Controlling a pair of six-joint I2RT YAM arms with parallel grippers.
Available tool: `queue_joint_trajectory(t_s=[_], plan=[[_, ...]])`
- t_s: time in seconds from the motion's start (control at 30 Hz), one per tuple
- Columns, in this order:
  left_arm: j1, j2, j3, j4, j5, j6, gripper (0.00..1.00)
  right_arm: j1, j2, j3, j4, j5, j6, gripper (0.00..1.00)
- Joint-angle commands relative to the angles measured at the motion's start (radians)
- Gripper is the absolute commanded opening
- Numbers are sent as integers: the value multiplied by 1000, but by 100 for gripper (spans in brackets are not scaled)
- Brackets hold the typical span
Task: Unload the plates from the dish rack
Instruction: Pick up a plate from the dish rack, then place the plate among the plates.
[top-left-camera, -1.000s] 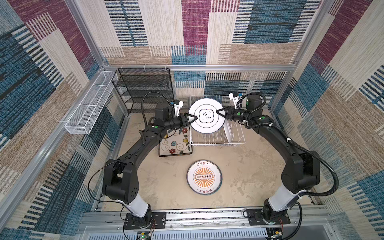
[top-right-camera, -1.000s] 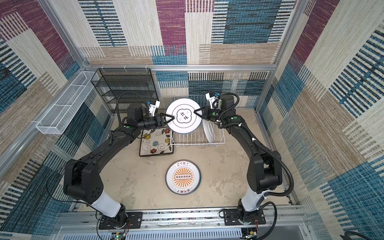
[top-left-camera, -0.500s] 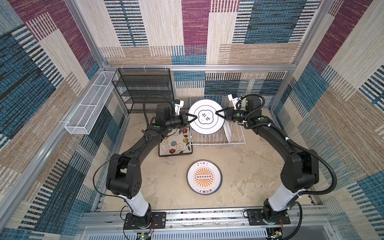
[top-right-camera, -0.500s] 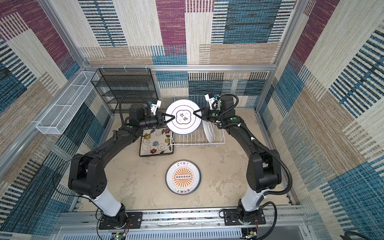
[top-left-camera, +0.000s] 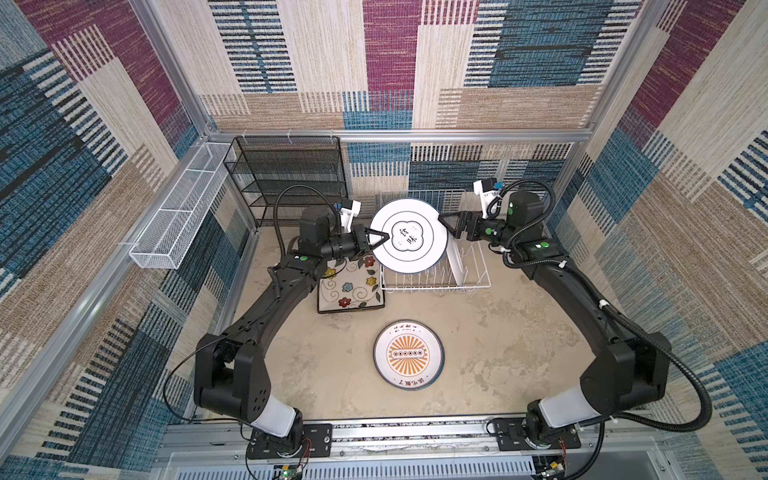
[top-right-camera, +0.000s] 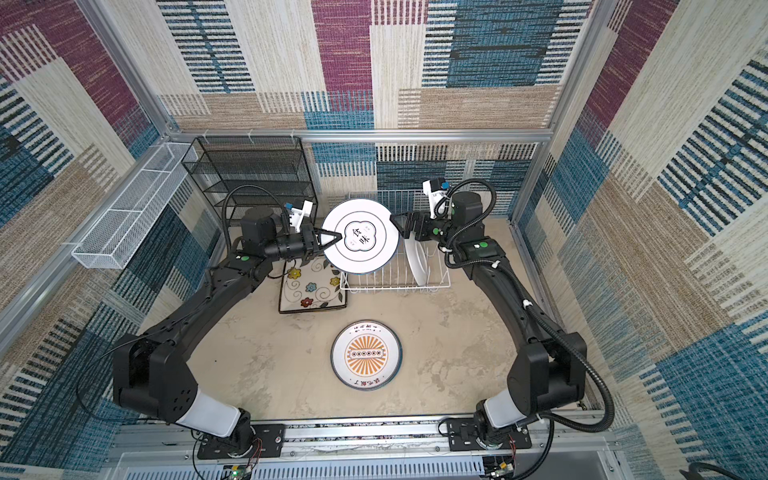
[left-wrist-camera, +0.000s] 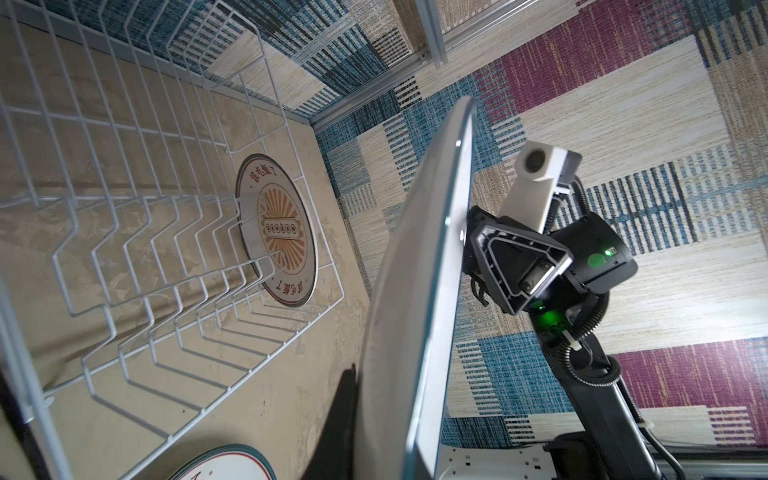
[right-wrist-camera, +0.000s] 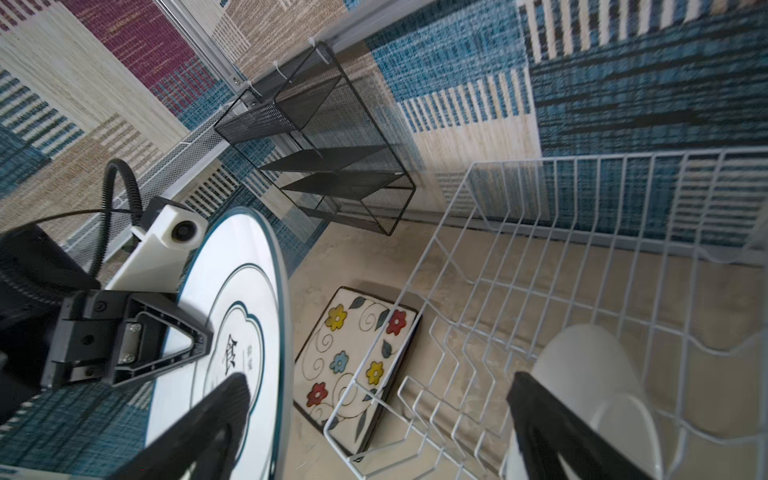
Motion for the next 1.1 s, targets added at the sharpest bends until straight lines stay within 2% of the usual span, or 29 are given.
queue_joint_trajectory(t_s=[0.0,0.2,0.33,0.63,0.8,1.07], plan=[[5,-51,-7,-149,-25,100,0,1,-55,-44,26,97,-158,100],[5,-168,-48,-441,-67,240,0,1,-167,-167,34,57,-326,100],[6,-257,-123,-542,-92,278,0,1,-272,-287,103,2,-418,100],[5,-404,-369,-569,-67,246,0,20,-355,-326,8,-49,-546,100],[2,-408,-481,-561,-45,237,0,31,-393,-347,-4,-41,-545,100],[-18,-395,-578,-487,-66,214,0,74,-395,-367,-65,-48,-574,100]])
